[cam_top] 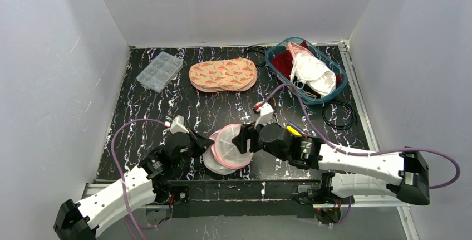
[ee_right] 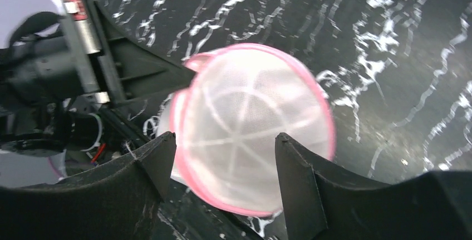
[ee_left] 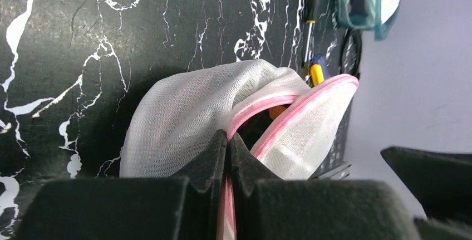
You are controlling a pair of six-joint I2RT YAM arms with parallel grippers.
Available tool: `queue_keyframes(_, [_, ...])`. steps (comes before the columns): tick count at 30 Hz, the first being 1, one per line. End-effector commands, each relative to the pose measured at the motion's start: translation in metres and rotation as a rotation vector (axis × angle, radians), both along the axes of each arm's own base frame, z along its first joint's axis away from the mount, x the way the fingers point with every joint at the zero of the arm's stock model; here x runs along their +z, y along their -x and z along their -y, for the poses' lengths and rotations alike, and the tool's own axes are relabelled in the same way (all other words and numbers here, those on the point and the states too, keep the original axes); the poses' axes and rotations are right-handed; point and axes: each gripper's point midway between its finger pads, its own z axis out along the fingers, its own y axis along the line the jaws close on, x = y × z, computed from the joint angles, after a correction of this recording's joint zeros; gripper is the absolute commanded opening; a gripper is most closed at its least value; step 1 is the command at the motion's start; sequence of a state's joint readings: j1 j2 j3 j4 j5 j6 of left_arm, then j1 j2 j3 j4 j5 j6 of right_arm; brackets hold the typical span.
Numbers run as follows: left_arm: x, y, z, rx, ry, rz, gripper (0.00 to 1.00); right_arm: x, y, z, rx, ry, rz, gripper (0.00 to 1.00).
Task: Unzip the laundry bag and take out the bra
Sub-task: Open the laundry bag at the center of the board.
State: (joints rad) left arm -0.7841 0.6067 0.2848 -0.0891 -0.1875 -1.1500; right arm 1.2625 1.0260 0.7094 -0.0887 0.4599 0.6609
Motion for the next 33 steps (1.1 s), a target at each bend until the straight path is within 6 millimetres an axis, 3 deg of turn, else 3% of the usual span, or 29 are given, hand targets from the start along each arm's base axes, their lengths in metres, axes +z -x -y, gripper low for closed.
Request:
queue_keyframes(1, [0.022,-0.015,-0.001,0.146,0.161,0.030,0.00,0.012,0.021,-0.030,0.177,0.073,0.054,0.73])
queue_keyframes(3, [0.024,-0.014,0.000,0.149,0.174,0.032,0.00,0.008,0.031,-0.042,0.201,0.128,0.072,0.73])
queue_keyframes(8, [0.031,-0.009,0.005,0.141,0.189,0.041,0.00,-0.011,0.022,-0.053,0.108,0.267,0.089,0.75])
queue_keyframes(15, [0.039,-0.004,0.006,0.115,0.154,0.050,0.00,-0.024,0.005,-0.058,-0.007,0.319,0.109,0.75])
queue_keyframes(20, [0.039,-0.002,0.004,0.118,0.148,0.046,0.00,-0.038,0.006,-0.067,-0.011,0.357,0.088,0.75])
queue_keyframes(24, [0.036,-0.001,0.003,0.121,0.138,0.037,0.00,-0.033,0.009,-0.070,-0.042,0.324,0.105,0.75])
queue_keyframes(28, [0.036,0.000,0.003,0.122,0.145,0.034,0.00,-0.044,0.008,-0.072,-0.047,0.358,0.112,0.74])
queue_keyframes(31, [0.037,0.001,0.001,0.121,0.132,0.035,0.00,-0.056,0.003,-0.066,-0.074,0.431,0.125,0.58])
queue_keyframes(33, [0.036,0.001,-0.003,0.127,0.114,0.038,0.00,-0.059,0.000,-0.058,-0.098,0.460,0.138,0.39])
